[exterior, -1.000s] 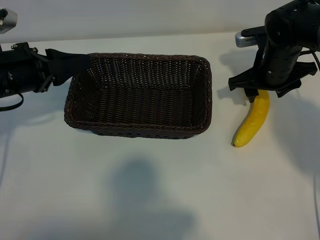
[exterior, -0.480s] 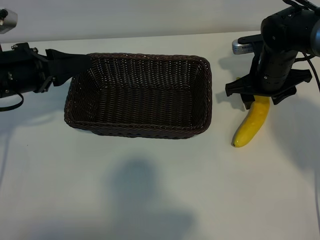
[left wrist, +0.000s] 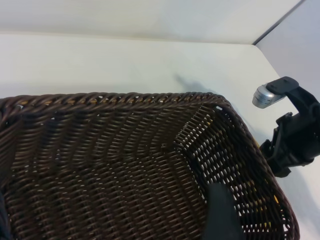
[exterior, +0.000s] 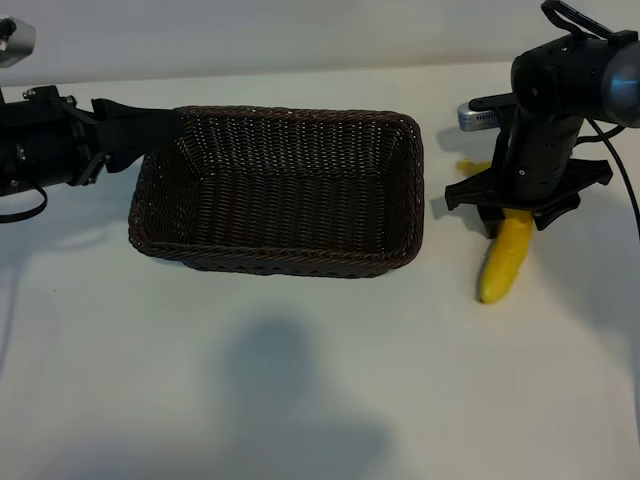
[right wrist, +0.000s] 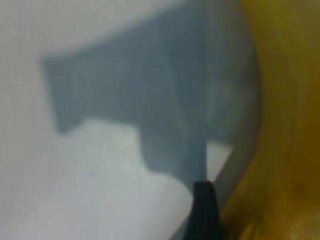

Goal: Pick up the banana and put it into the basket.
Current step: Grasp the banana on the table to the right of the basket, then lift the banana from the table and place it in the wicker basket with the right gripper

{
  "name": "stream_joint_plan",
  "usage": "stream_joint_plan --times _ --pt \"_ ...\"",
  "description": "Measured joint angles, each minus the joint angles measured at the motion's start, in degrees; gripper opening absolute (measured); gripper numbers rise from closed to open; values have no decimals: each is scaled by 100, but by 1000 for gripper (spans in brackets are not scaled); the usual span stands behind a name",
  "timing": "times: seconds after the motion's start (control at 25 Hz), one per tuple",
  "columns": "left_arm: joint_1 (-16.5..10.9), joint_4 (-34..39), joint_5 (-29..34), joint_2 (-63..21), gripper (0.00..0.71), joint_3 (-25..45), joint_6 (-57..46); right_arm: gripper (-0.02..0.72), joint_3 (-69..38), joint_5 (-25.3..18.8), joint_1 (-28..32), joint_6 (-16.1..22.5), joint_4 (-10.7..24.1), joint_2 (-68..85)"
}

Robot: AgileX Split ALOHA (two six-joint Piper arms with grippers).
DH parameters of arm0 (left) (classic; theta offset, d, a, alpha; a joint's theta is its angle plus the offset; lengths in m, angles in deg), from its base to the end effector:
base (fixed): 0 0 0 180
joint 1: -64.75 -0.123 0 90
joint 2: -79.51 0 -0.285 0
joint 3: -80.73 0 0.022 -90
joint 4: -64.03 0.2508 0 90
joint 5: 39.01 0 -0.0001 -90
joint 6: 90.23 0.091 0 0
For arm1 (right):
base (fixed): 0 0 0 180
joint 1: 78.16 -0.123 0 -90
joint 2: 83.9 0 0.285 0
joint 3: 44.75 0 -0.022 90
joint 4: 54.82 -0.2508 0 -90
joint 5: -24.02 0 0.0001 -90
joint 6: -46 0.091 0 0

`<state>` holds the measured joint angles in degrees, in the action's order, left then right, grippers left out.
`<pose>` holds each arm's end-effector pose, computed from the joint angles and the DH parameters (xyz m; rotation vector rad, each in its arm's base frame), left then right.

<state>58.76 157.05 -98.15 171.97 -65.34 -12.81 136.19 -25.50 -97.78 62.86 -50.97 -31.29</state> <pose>0.2691 -0.0502 0.2456 0.2935 2.0951 -1.1657 0.3729 0.1280 0.1275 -0.1376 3.0550 -0.0428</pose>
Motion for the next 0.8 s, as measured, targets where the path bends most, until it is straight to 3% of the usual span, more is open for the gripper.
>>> stream_joint_plan --times 0.08,0.48,0.8 --pt "0 0 0 0 500 0 5 424 0 -6 0 0 5 0" --pt "0 0 0 0 500 0 5 424 0 -6 0 23 191 45" --pt "0 2 0 0 500 0 11 424 126 -81 273 108 349 1006"
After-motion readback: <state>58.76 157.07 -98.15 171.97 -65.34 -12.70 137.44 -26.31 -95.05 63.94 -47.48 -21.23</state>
